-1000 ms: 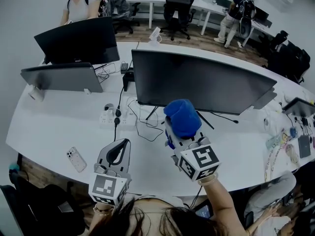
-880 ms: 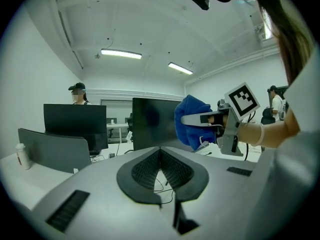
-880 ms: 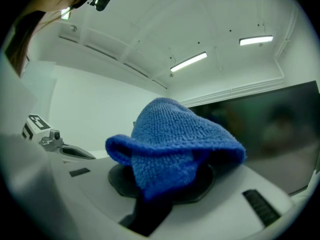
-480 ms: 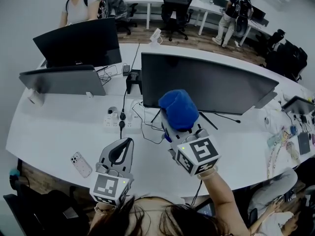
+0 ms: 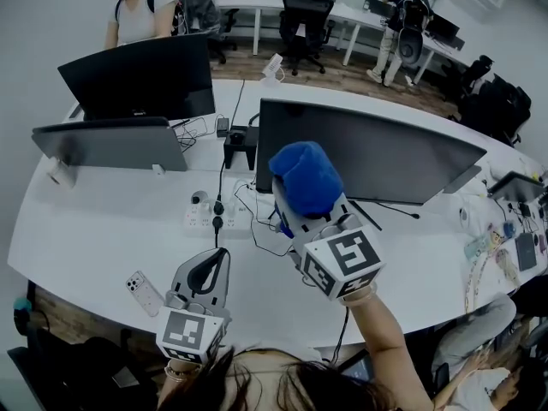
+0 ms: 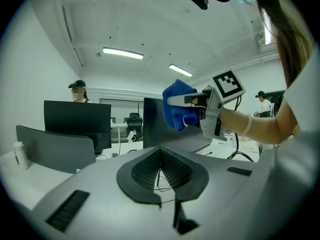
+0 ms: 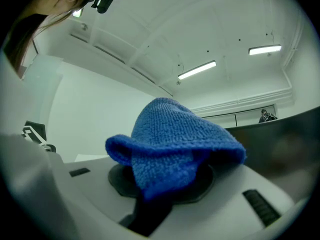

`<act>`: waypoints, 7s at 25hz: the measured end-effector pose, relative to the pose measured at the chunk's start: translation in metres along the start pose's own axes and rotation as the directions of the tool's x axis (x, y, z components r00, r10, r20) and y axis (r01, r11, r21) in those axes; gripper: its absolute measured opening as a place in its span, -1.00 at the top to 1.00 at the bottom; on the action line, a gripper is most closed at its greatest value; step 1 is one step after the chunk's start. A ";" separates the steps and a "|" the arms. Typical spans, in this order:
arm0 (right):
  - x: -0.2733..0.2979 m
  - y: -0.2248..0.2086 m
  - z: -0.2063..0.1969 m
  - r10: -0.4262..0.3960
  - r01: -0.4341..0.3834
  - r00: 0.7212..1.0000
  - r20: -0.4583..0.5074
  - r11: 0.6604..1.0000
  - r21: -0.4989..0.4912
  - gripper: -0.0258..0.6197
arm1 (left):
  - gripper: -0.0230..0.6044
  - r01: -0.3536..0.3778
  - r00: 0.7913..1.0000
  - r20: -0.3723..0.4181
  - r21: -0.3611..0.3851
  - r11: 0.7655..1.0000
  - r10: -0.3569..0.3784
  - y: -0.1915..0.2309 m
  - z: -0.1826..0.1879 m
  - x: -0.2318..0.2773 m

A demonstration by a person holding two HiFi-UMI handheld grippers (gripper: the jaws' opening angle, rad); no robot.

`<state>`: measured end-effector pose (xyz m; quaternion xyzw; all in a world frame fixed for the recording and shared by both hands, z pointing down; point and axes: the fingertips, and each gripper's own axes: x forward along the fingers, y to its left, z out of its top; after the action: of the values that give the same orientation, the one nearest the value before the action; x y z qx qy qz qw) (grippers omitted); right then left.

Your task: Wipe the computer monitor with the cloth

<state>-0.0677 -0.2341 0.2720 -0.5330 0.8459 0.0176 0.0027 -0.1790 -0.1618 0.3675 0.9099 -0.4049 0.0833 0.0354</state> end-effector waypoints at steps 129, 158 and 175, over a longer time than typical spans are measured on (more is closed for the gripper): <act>-0.043 -0.178 0.052 -0.047 0.050 0.998 0.053 0.997 -0.062 0.61 | 0.90 -0.038 0.999 -0.022 0.014 0.999 0.039 -0.177 0.003 0.066; -0.060 -0.203 0.051 0.013 -0.008 0.997 0.076 0.998 -0.066 0.61 | 0.90 -0.114 0.993 -0.028 -0.010 0.993 0.114 -0.227 0.001 0.084; -0.068 -0.221 0.047 -0.126 0.130 0.991 0.053 0.989 -0.069 0.61 | 0.90 0.031 0.999 -0.018 0.021 0.999 -0.031 -0.209 0.017 0.091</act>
<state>0.1605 -0.2670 0.2209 -0.5854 0.8084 0.0609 0.0048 0.0378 -0.0904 0.3679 0.9156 -0.3895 0.0949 0.0306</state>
